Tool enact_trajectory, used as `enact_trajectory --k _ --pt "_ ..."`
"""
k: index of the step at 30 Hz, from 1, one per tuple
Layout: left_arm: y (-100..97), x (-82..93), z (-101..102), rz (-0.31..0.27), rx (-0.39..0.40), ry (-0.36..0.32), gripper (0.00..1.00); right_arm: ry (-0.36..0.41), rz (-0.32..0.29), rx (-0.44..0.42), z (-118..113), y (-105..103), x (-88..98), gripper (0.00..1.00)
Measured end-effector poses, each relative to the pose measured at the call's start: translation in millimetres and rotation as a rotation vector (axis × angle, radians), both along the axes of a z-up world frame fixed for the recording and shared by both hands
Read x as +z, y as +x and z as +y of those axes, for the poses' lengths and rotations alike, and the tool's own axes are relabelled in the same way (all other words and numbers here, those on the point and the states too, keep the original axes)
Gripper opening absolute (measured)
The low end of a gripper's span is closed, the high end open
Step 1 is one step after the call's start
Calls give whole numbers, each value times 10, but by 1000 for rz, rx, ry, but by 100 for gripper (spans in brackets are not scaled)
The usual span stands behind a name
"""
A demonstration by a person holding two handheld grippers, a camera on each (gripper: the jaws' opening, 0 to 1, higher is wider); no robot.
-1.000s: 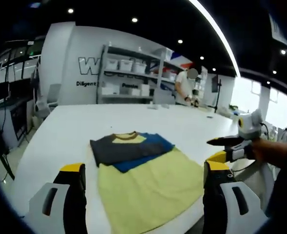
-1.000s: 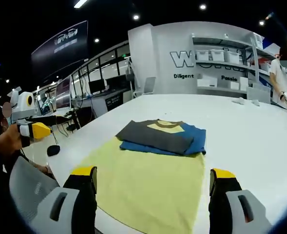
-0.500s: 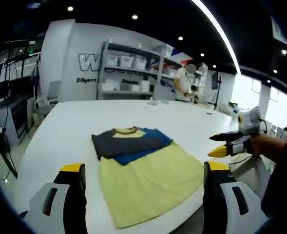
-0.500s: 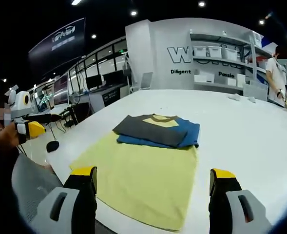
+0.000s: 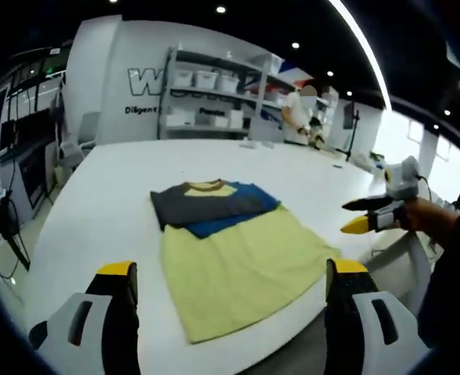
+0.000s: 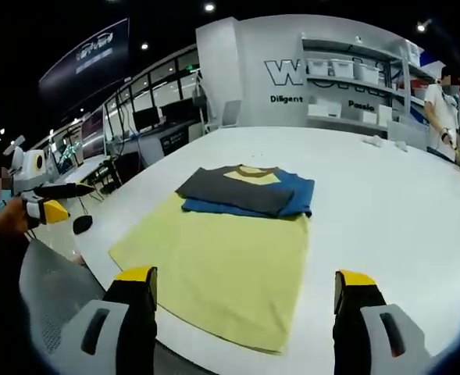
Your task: Fold the garment on the visible template until the final outline fits inside the template.
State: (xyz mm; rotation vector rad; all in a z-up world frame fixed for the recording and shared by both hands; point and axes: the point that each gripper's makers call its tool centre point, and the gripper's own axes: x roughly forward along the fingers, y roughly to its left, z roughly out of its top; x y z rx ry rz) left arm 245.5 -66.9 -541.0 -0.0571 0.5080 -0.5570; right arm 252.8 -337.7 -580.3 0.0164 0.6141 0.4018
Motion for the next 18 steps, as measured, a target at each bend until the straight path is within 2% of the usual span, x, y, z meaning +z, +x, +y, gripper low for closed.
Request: enact_trajectory --k 3,10,14,18 --pt "-13 -84 1 57 7 -39 94 -5 51 -1 -23 -26 -105 94" --pt "-27 -215 -3 93 -2 -19 93 -4 82 0 -37 -35 -173 91" --pt "-47 -365 0 157 -5 -12 92 -2 123 -2 -53 -51 -254 87" --pt "-45 -444 3 176 -11 -6 92 16 143 -9 -68 -52 -289 86"
